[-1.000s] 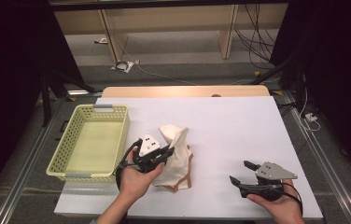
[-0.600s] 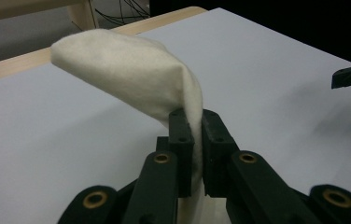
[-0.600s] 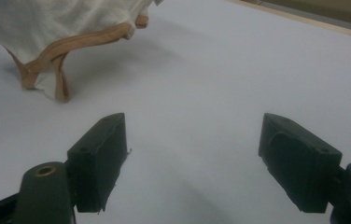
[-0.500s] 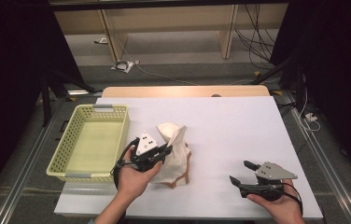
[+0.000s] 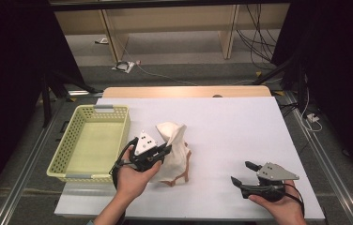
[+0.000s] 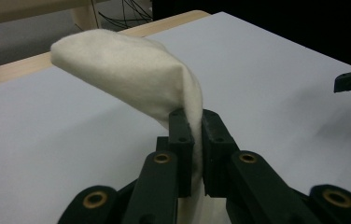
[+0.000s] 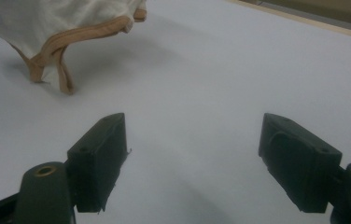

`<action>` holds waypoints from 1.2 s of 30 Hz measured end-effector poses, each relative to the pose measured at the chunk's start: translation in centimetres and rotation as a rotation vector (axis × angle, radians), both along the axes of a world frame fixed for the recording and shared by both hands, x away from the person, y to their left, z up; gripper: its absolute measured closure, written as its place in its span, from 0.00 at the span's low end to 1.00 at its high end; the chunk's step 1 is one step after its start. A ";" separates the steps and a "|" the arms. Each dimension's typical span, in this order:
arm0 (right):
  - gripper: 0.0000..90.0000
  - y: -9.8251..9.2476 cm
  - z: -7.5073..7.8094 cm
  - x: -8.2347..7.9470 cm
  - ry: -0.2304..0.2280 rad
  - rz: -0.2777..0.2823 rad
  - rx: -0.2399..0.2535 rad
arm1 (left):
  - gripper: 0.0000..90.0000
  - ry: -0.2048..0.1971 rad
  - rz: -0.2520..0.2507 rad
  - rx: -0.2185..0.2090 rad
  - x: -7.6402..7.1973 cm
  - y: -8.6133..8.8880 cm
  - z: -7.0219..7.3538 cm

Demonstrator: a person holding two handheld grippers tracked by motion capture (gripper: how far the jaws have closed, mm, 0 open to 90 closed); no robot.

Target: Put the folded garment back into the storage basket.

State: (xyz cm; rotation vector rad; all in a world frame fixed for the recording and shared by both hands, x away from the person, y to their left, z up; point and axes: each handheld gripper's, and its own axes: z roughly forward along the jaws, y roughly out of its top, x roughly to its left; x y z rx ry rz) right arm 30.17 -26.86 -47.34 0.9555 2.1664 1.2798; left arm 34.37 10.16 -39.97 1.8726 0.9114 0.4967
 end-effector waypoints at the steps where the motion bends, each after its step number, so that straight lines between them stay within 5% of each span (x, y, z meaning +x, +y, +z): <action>1: 0.27 0.0 0.0 0.0 0.000 0.000 0.000 | 0.93 0.000 0.000 0.000 0.0 0.0 0.0; 36: 0.27 -0.1 0.0 0.0 -0.005 -0.006 0.001 | 0.93 -0.021 0.024 -0.021 0.1 1.1 0.8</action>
